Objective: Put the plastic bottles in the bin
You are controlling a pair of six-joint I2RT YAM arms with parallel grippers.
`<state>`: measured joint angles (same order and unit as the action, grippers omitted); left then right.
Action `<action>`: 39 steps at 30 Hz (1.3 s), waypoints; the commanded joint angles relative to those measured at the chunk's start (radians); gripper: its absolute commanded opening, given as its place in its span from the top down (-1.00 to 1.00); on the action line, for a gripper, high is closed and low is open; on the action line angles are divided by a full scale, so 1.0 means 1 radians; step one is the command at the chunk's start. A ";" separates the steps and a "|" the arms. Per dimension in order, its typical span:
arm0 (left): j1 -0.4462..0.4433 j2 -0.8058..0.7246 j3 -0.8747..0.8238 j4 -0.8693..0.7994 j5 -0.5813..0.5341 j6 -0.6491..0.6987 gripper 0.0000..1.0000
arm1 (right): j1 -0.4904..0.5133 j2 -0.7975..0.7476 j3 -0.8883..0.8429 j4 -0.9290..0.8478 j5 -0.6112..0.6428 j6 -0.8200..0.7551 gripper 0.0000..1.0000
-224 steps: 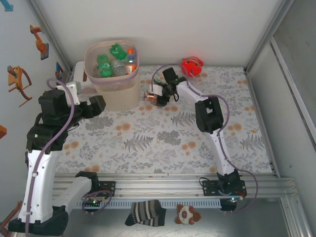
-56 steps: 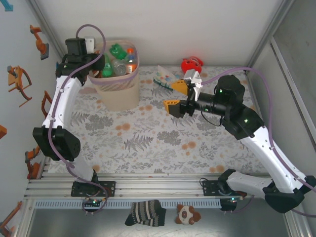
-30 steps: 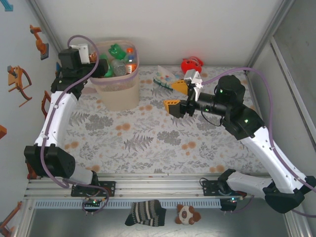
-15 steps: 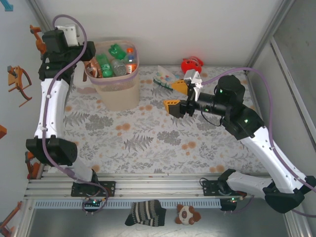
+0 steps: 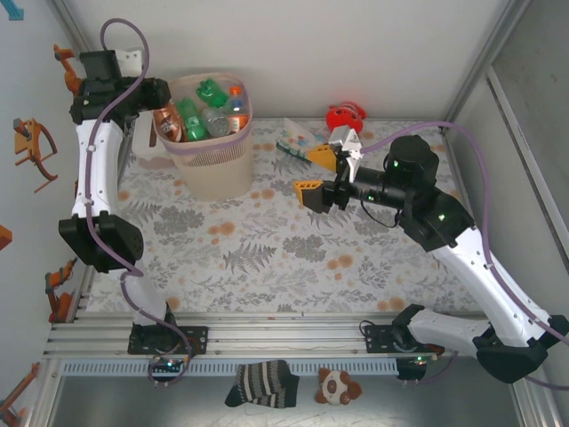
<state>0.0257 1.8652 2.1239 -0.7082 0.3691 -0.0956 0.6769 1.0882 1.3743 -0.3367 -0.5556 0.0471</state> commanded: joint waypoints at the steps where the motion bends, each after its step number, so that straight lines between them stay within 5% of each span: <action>1: -0.025 -0.027 -0.087 -0.052 0.088 -0.027 0.57 | 0.008 0.004 0.019 -0.005 0.003 -0.022 -0.57; 11: -0.036 -0.044 -0.292 0.050 0.087 -0.034 0.62 | 0.009 0.004 0.012 -0.007 0.003 -0.028 -0.57; 39: -0.032 0.159 -0.122 0.093 0.019 0.039 0.61 | 0.010 -0.014 0.020 -0.025 0.013 -0.038 -0.57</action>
<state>0.0135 1.9480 2.0174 -0.4606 0.3836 -0.0841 0.6777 1.0920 1.3743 -0.3553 -0.5552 0.0261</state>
